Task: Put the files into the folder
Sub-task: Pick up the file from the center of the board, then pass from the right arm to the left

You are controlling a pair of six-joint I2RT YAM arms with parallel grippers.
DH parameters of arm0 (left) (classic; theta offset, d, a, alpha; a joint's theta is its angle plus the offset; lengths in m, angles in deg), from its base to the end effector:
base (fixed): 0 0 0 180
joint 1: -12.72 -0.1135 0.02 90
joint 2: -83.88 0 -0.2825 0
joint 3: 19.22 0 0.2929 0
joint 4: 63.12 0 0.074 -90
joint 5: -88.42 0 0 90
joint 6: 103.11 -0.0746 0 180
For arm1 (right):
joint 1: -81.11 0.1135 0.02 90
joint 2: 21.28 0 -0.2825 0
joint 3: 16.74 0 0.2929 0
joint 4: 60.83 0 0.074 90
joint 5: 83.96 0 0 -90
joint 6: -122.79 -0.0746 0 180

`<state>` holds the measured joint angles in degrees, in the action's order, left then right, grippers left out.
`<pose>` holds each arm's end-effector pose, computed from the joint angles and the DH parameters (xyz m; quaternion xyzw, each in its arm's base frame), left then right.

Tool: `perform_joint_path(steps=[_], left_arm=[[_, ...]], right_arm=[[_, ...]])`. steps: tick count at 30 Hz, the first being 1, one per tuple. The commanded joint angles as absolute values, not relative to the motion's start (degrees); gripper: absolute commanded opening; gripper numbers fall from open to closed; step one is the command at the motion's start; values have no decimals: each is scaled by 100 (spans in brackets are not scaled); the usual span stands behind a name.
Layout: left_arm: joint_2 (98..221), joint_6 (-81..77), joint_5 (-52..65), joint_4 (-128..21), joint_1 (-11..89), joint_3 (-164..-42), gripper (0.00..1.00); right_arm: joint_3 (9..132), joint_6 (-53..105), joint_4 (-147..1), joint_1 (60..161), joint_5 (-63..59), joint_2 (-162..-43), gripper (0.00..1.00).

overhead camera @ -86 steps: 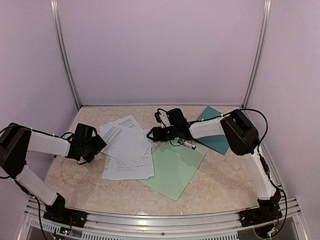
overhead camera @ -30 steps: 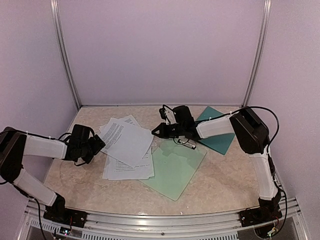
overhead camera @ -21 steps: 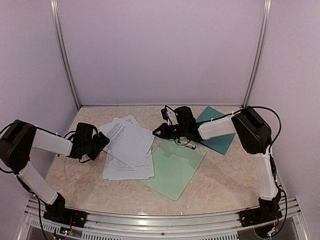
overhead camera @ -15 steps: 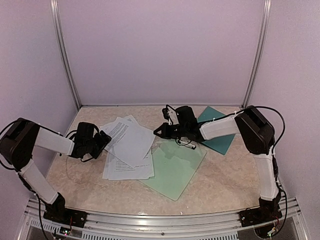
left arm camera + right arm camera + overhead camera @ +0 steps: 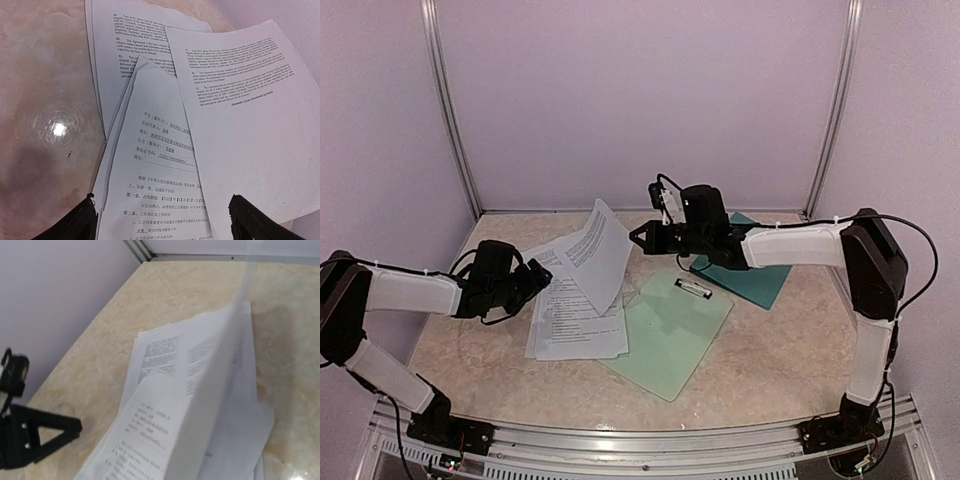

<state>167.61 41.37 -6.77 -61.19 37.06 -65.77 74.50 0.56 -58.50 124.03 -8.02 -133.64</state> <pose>0.3104 -0.1330 0.1238 -0.2533 0.8660 -0.2409 0.3576 0.3826 0.3805 0.2221 -0.1461 0.7968 0.4312 0.3973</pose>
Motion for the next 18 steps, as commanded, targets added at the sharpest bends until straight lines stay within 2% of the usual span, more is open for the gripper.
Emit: perform_joint_path(steps=[1,6,15,18], left_arm=[[16472,3546,-680,-5551,3847,-6837,89],[16312,2852,-595,-5290,4274,-7216,89],[16330,1279,-609,-5911,5483,-7075,90],[16492,1599,-734,-5718,5571,-7207,90]], right_arm=[[7028,468,-6405,12638,-337,-13000,0],[6190,63,-6126,12747,20,-12306,0],[5113,-698,-5794,13128,847,-11341,0],[4918,-754,-5793,13183,1081,-10945,0]])
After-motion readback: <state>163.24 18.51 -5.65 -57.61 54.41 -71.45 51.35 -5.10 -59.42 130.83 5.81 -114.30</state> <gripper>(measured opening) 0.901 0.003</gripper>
